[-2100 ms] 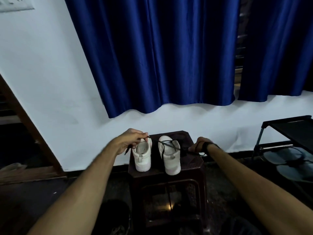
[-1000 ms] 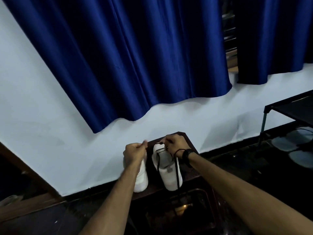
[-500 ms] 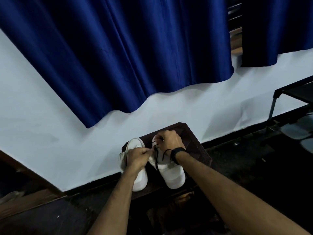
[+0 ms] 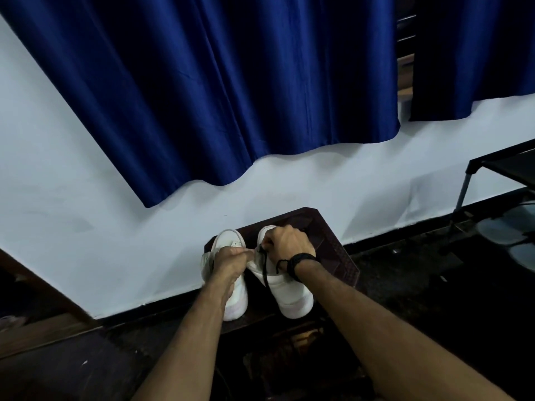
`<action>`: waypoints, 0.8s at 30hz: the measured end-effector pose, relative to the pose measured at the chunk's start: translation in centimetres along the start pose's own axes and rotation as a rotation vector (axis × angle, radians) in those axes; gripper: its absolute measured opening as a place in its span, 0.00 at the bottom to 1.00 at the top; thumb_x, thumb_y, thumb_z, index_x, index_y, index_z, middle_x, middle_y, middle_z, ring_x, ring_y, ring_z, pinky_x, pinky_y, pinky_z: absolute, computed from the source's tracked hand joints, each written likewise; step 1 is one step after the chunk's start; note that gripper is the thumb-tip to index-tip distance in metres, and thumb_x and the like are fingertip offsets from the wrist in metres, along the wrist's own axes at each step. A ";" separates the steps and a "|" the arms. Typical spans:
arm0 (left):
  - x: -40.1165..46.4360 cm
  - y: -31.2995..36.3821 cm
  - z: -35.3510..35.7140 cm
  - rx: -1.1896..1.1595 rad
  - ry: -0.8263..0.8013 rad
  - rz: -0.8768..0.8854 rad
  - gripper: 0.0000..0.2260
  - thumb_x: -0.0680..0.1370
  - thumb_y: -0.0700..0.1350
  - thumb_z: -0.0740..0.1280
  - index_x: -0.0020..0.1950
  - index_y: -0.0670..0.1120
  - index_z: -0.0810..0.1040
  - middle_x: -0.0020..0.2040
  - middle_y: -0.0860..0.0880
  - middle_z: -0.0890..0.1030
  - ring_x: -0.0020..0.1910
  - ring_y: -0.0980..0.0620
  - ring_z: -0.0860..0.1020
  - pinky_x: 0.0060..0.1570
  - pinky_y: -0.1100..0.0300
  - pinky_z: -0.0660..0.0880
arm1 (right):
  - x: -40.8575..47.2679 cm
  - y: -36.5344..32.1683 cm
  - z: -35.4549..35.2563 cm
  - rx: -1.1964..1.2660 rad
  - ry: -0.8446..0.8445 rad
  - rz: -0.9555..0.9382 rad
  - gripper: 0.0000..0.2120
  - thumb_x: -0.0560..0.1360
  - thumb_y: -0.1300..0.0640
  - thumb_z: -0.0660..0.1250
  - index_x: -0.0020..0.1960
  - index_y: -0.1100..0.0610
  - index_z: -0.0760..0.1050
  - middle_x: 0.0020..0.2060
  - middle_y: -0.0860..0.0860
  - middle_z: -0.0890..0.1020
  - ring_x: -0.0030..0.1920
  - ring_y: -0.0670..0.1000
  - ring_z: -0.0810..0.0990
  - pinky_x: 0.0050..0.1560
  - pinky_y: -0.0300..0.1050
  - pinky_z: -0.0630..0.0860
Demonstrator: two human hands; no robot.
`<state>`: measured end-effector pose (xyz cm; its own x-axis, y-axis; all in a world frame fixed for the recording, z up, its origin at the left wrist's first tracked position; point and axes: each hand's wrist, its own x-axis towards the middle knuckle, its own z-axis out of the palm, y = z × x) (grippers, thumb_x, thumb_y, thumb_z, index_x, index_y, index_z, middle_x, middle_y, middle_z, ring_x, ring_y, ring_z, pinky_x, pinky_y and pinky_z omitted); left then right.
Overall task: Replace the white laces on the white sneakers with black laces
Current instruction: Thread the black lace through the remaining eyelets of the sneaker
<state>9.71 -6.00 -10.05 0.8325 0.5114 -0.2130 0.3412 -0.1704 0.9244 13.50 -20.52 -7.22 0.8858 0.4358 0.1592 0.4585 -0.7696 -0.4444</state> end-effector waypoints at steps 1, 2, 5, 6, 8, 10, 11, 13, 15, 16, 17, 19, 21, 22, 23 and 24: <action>0.0 -0.1 0.1 -0.006 -0.002 0.005 0.08 0.74 0.34 0.69 0.38 0.44 0.84 0.33 0.48 0.84 0.38 0.50 0.81 0.44 0.62 0.77 | 0.0 -0.1 0.1 -0.017 0.009 -0.007 0.10 0.77 0.56 0.61 0.52 0.48 0.80 0.52 0.56 0.81 0.51 0.60 0.80 0.42 0.45 0.68; -0.1 0.0 0.1 -0.010 -0.008 0.012 0.07 0.75 0.34 0.69 0.39 0.43 0.84 0.31 0.49 0.83 0.36 0.52 0.81 0.39 0.65 0.77 | -0.1 -0.1 0.2 -0.031 0.020 -0.010 0.10 0.77 0.56 0.61 0.53 0.48 0.80 0.52 0.56 0.81 0.51 0.60 0.80 0.43 0.46 0.68; -0.2 0.0 0.1 -0.031 -0.012 0.020 0.04 0.75 0.34 0.69 0.43 0.39 0.84 0.30 0.50 0.83 0.33 0.55 0.80 0.34 0.69 0.76 | -0.1 -0.4 0.4 -0.087 0.055 -0.006 0.11 0.78 0.56 0.60 0.56 0.52 0.78 0.54 0.57 0.80 0.53 0.61 0.80 0.47 0.48 0.73; -0.3 0.1 0.0 -0.034 -0.012 0.021 0.04 0.75 0.34 0.69 0.43 0.39 0.84 0.30 0.50 0.83 0.32 0.55 0.80 0.34 0.69 0.76 | -0.2 -0.5 0.5 -0.105 0.070 -0.003 0.11 0.79 0.56 0.59 0.57 0.54 0.77 0.54 0.58 0.80 0.53 0.61 0.80 0.48 0.49 0.73; -0.4 0.2 0.1 -0.040 -0.017 0.021 0.06 0.75 0.34 0.70 0.40 0.41 0.83 0.30 0.50 0.83 0.31 0.56 0.80 0.36 0.68 0.76 | -0.3 -0.6 0.6 -0.128 0.093 -0.002 0.11 0.79 0.55 0.59 0.56 0.56 0.77 0.54 0.58 0.80 0.54 0.61 0.80 0.48 0.49 0.73; -0.3 0.1 0.1 -0.043 -0.023 0.025 0.06 0.75 0.34 0.69 0.40 0.41 0.83 0.29 0.50 0.83 0.31 0.56 0.80 0.37 0.67 0.76 | -0.5 -0.9 0.7 -0.137 0.107 -0.007 0.10 0.79 0.56 0.59 0.55 0.57 0.77 0.53 0.58 0.80 0.53 0.60 0.80 0.47 0.48 0.73; -0.3 0.1 0.0 -0.048 -0.024 0.025 0.06 0.75 0.34 0.69 0.40 0.41 0.83 0.29 0.51 0.83 0.31 0.56 0.80 0.37 0.67 0.76 | -0.5 -0.9 0.7 -0.137 0.110 -0.010 0.10 0.79 0.55 0.60 0.54 0.57 0.77 0.53 0.57 0.80 0.53 0.60 0.80 0.46 0.48 0.73; -0.4 0.2 0.0 -0.043 -0.016 0.032 0.05 0.75 0.34 0.70 0.41 0.40 0.84 0.29 0.51 0.83 0.31 0.57 0.81 0.38 0.67 0.76 | -0.6 -0.8 0.7 -0.145 0.114 -0.018 0.10 0.78 0.55 0.60 0.54 0.57 0.77 0.52 0.57 0.80 0.52 0.60 0.81 0.44 0.47 0.71; -0.3 0.0 0.1 -0.039 -0.014 0.042 0.04 0.75 0.35 0.70 0.42 0.40 0.84 0.30 0.51 0.83 0.32 0.56 0.81 0.41 0.65 0.77 | -0.6 -0.9 0.5 -0.161 0.107 -0.031 0.10 0.78 0.53 0.60 0.54 0.57 0.77 0.52 0.57 0.80 0.52 0.60 0.80 0.44 0.47 0.70; -0.2 -0.2 0.2 -0.037 -0.014 0.046 0.05 0.76 0.36 0.70 0.42 0.41 0.85 0.31 0.50 0.83 0.34 0.55 0.80 0.44 0.62 0.76 | -0.6 -0.9 0.4 -0.169 0.099 -0.041 0.11 0.78 0.52 0.60 0.54 0.57 0.77 0.52 0.57 0.80 0.52 0.60 0.80 0.44 0.47 0.71; -0.2 -0.2 0.1 -0.037 -0.014 0.050 0.06 0.76 0.38 0.71 0.39 0.41 0.85 0.32 0.50 0.83 0.36 0.53 0.80 0.46 0.60 0.76 | -0.6 -1.0 0.3 -0.173 0.090 -0.050 0.13 0.77 0.51 0.60 0.55 0.57 0.77 0.52 0.57 0.80 0.52 0.60 0.80 0.45 0.47 0.72; -0.2 -0.3 0.2 -0.026 0.006 0.047 0.11 0.75 0.47 0.73 0.38 0.40 0.85 0.35 0.47 0.83 0.39 0.50 0.79 0.48 0.56 0.74 | -0.7 -1.1 0.4 -0.178 0.087 -0.061 0.15 0.77 0.50 0.60 0.55 0.58 0.77 0.52 0.57 0.80 0.53 0.60 0.80 0.46 0.47 0.73; -0.1 -0.1 0.0 -0.003 0.078 0.007 0.16 0.76 0.53 0.70 0.41 0.39 0.84 0.39 0.46 0.83 0.41 0.50 0.80 0.50 0.55 0.73 | -0.7 -1.1 0.5 -0.190 0.109 -0.064 0.13 0.77 0.51 0.59 0.54 0.57 0.77 0.51 0.56 0.81 0.51 0.59 0.81 0.44 0.46 0.72; -0.2 0.1 0.0 0.015 0.116 -0.016 0.15 0.78 0.52 0.69 0.42 0.42 0.83 0.39 0.48 0.83 0.42 0.52 0.79 0.51 0.56 0.74 | -0.8 -1.0 0.6 -0.191 0.117 -0.058 0.12 0.77 0.52 0.59 0.53 0.57 0.77 0.51 0.56 0.81 0.51 0.59 0.81 0.42 0.45 0.71; -0.3 0.3 0.0 0.043 0.140 -0.019 0.12 0.78 0.51 0.68 0.42 0.44 0.83 0.41 0.48 0.83 0.43 0.51 0.80 0.53 0.56 0.74 | -0.8 -1.0 0.7 -0.185 0.119 -0.051 0.11 0.77 0.53 0.59 0.53 0.56 0.77 0.50 0.56 0.81 0.50 0.59 0.82 0.42 0.45 0.70; -0.3 0.4 0.1 0.065 0.137 -0.001 0.10 0.78 0.49 0.69 0.41 0.46 0.83 0.42 0.46 0.84 0.45 0.50 0.81 0.55 0.55 0.76 | -0.8 -0.9 0.7 -0.176 0.115 -0.043 0.11 0.77 0.54 0.59 0.53 0.56 0.77 0.50 0.56 0.81 0.50 0.59 0.82 0.42 0.46 0.71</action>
<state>9.63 -6.30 -9.69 0.7664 0.6208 -0.1647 0.3731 -0.2216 0.9009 12.31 -19.82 -7.54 0.8629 0.4219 0.2783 0.4926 -0.8253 -0.2761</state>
